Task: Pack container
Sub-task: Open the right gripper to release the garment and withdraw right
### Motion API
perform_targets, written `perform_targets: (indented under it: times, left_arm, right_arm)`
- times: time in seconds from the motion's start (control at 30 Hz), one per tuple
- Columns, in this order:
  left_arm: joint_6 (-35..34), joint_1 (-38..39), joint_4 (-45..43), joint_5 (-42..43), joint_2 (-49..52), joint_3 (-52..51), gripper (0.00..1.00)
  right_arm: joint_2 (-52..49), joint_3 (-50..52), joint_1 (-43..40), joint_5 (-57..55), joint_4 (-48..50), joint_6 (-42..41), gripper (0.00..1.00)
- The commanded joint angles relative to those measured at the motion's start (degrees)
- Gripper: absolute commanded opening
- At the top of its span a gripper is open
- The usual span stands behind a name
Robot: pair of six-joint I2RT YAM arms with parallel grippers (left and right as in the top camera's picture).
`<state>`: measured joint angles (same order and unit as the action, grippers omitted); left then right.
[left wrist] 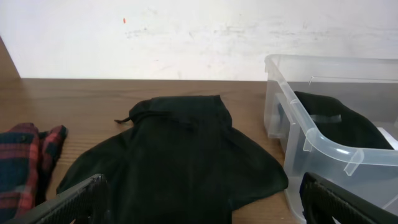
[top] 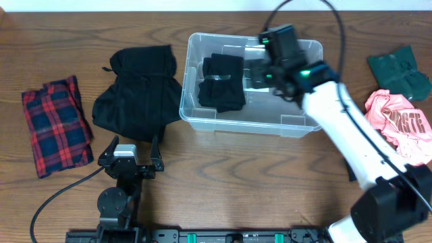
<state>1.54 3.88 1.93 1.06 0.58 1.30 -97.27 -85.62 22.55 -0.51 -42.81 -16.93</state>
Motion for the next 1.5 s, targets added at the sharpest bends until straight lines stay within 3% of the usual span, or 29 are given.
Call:
perform_targets:
  times: [0.0, 0.07, 0.1, 0.7, 1.47]
  left_arm:
    - [0.37, 0.22, 2.12, -1.57, -0.35, -1.07, 0.98]
    - [0.35, 0.22, 2.12, -1.57, -0.35, -1.07, 0.98]
    - [0.35, 0.22, 2.12, -1.57, -0.35, -1.07, 0.98]
    - [0.37, 0.22, 2.12, -1.57, -0.35, -1.07, 0.98]
    - [0.35, 0.22, 2.12, -1.57, -0.35, -1.07, 0.98]
  right_arm:
    - [0.66, -0.42, -3.78, -1.29, -5.05, 1.79, 0.39]
    - [0.52, -0.37, -5.42, -1.14, -9.49, 2.86, 0.1]
    - [0.5, -0.28, -5.97, -1.09, -11.06, 2.84, 0.01]
    - [0.5, 0.37, -8.07, -11.3, -24.81, 3.69, 0.01]
    - [0.5, 2.91, -12.74, -10.29, -17.79, 1.09, 0.01]
